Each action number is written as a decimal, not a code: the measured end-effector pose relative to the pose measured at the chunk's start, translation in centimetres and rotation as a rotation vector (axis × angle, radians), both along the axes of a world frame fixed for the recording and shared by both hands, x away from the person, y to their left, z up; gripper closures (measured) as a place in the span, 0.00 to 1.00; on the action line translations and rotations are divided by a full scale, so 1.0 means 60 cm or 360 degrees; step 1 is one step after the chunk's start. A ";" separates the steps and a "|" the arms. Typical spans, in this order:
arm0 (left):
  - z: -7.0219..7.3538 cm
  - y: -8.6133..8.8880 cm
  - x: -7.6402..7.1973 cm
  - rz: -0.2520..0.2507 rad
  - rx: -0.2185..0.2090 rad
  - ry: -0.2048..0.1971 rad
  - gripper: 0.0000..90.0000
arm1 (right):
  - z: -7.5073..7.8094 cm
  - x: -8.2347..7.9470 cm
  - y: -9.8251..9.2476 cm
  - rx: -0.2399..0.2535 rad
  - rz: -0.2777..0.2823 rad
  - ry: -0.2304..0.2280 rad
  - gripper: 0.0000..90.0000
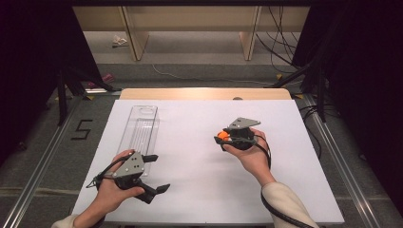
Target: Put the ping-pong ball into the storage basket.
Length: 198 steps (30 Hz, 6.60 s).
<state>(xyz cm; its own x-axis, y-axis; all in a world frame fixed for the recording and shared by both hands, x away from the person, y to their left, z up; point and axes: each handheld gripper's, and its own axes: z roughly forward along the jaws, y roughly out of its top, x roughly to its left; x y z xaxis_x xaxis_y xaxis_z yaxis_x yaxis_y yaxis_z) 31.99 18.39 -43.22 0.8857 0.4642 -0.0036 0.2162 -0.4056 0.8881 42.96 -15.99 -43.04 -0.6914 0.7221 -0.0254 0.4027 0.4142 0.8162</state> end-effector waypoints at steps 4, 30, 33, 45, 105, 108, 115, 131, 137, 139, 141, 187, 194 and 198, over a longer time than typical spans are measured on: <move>0.000 0.000 0.000 -0.0001 0.0001 0.0000 0.00 | 0.002 -0.001 0.003 0.0007 0.0006 -0.0001 0.57; -0.001 -0.001 0.000 -0.0004 0.0005 0.0002 0.00 | 0.006 -0.004 0.020 0.0016 0.0045 -0.0008 0.57; -0.001 -0.001 0.000 -0.0004 0.0005 0.0002 0.00 | 0.006 -0.003 0.021 0.0019 0.0045 -0.0008 0.57; 0.000 0.000 0.000 -0.0003 0.0002 0.0004 0.00 | 0.008 -0.004 0.028 0.0025 0.0058 -0.0014 0.57; 0.000 -0.001 0.000 -0.0007 0.0007 0.0001 0.00 | 0.013 -0.006 0.057 0.0026 0.0111 -0.0030 0.57; 0.000 -0.001 0.000 -0.0008 0.0006 0.0002 0.00 | 0.012 -0.005 0.058 0.0025 0.0113 -0.0029 0.57; 0.000 -0.001 -0.001 -0.0008 0.0006 0.0001 0.00 | 0.010 -0.006 0.064 0.0022 0.0124 -0.0025 0.57; -0.001 -0.001 -0.001 -0.0010 0.0010 0.0003 0.00 | 0.010 -0.005 0.074 0.0030 0.0143 -0.0026 0.57; -0.001 -0.002 -0.001 -0.0012 0.0008 0.0003 0.00 | 0.011 -0.005 0.078 0.0035 0.0145 -0.0024 0.57; -0.001 -0.002 -0.001 -0.0014 0.0009 0.0001 0.00 | 0.011 -0.005 0.080 0.0038 0.0149 -0.0024 0.57; -0.001 -0.002 -0.001 -0.0014 0.0011 0.0000 0.00 | 0.012 -0.005 0.081 0.0035 0.0151 -0.0027 0.57; 0.000 -0.006 -0.004 -0.0043 0.0029 -0.0013 0.00 | 0.018 0.005 0.120 0.0065 0.0201 -0.0034 0.57; 0.000 -0.007 -0.004 -0.0046 0.0031 -0.0013 0.01 | 0.018 0.006 0.127 0.0068 0.0204 -0.0029 0.57; 0.000 -0.007 -0.005 -0.0045 0.0027 -0.0013 0.01 | 0.018 0.006 0.129 0.0070 0.0207 -0.0028 0.57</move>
